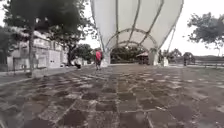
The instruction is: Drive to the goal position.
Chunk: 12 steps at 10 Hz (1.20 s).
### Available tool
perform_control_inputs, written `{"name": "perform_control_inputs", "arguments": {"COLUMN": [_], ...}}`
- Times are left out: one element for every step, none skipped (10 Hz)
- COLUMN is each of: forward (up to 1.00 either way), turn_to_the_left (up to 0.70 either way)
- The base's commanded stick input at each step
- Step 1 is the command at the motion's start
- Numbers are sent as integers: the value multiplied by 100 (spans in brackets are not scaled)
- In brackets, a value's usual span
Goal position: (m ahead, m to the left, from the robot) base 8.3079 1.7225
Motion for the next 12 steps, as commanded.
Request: {"name": "perform_control_inputs", "arguments": {"forward": [100,100,100,100,100,100,100,100,100,100,100,100], "turn_to_the_left": [0,0,0,0,0,0,0,0,0,0,0,0]}}
